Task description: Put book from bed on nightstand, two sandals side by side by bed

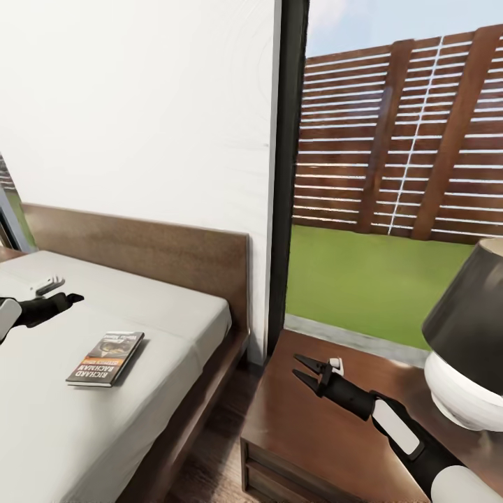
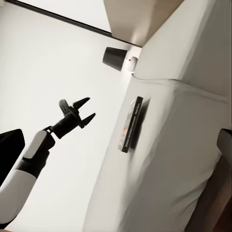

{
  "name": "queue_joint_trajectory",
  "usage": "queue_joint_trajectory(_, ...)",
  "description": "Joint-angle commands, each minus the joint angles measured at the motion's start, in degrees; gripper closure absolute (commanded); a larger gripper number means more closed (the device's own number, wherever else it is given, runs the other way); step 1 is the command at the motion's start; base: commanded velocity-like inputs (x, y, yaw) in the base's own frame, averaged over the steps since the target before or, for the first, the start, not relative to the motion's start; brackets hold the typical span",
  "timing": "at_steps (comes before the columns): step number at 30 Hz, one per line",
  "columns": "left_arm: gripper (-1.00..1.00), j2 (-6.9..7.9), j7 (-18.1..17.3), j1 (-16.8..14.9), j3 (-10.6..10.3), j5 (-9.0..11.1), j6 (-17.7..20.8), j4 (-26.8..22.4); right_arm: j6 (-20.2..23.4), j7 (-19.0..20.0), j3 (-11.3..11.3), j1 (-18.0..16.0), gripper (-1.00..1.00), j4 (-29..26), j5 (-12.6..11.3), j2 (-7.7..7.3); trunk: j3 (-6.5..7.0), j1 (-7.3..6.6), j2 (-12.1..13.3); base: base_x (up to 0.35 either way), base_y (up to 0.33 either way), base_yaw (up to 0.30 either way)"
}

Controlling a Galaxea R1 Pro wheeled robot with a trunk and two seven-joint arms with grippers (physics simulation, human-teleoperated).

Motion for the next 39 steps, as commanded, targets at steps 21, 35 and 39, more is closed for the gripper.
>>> queue_joint_trajectory(21, -1.0, 0.01, -4.1, 0.0, 0.2, -3.0, -5.3, 3.7, 0.5, -0.1, -0.1, -0.1, -1.0, 0.1, -0.6, -0.04, -4.46, 1.7, -2.6, 0.0, 0.0, 0.0)
queue_joint_trajectory(35, -1.0, 0.12, -7.9, 0.0, 1.7, -1.4, -5.4, 6.9, 0.6, 0.3, -0.3, -0.1, -1.0, 0.2, -0.8, -0.04, -4.68, 1.72, -2.7, 0.0, 0.0, 0.0)
queue_joint_trajectory(39, -1.0, 0.06, -9.3, 0.0, 3.2, 0.6, -5.6, 9.0, 0.6, 0.3, -0.3, -0.1, -1.0, 0.2, -0.8, -0.04, -4.68, 1.72, -2.7, 0.0, 0.0, 0.0)
